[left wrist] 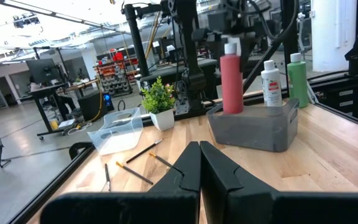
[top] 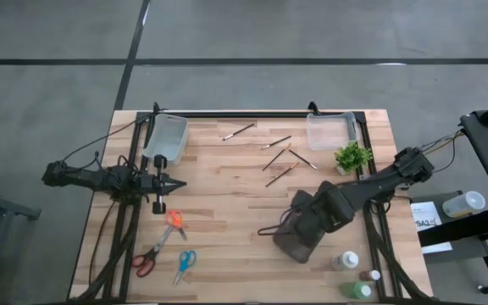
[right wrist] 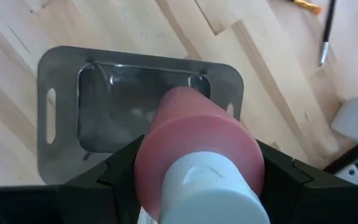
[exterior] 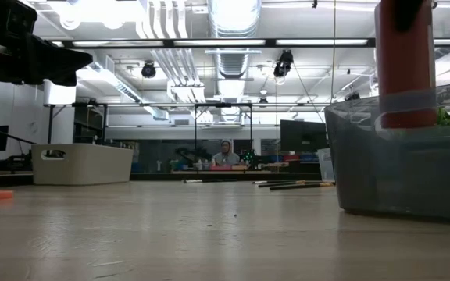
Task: Pick & Place Paint Supplies
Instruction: Put the red paint bottle into the black bin
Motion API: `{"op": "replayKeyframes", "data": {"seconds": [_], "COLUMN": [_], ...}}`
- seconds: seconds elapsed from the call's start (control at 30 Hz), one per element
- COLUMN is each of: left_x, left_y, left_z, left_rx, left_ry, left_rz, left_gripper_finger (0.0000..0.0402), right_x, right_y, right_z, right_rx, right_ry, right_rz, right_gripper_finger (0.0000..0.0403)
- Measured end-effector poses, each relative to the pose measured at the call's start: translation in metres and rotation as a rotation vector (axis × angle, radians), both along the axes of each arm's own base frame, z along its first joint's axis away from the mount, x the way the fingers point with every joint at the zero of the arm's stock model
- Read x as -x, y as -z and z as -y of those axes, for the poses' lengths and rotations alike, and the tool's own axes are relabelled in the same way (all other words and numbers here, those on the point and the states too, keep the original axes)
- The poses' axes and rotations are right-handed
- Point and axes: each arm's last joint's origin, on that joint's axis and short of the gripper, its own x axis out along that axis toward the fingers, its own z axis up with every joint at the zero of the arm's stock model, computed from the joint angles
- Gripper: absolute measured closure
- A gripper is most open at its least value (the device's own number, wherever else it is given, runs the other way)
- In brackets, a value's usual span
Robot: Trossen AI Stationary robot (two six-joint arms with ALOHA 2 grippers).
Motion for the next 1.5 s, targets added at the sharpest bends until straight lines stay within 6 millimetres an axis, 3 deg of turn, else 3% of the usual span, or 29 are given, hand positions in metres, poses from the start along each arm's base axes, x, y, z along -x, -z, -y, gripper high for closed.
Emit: {"op": "replayKeyframes", "data": {"seconds": [0.63,1.2,1.5], "left_x": [0.000,0.000,0.000], "left_y": [0.000,0.000,0.000], "left_z": [0.000,0.000,0.000], "left_rx": [0.000,0.000,0.000], "left_ry": [0.000,0.000,0.000], "left_rz": [-0.001,0.000,-0.001], "left_gripper_finger": [0.0401,0.0401,0.0401], "right_x": [0.024,0.026,0.026], "right_y": [0.034,0.069,0.071], "right_z": [0.047,0.053,0.053], "right_rx": [-0.133,-0.129,-0.125], "right_ry": [0.047,0.109,0.106], "right_rz": [0.130,0.096,0.104], "right_gripper_finger": [0.0182,0.0182,0.0181]}}
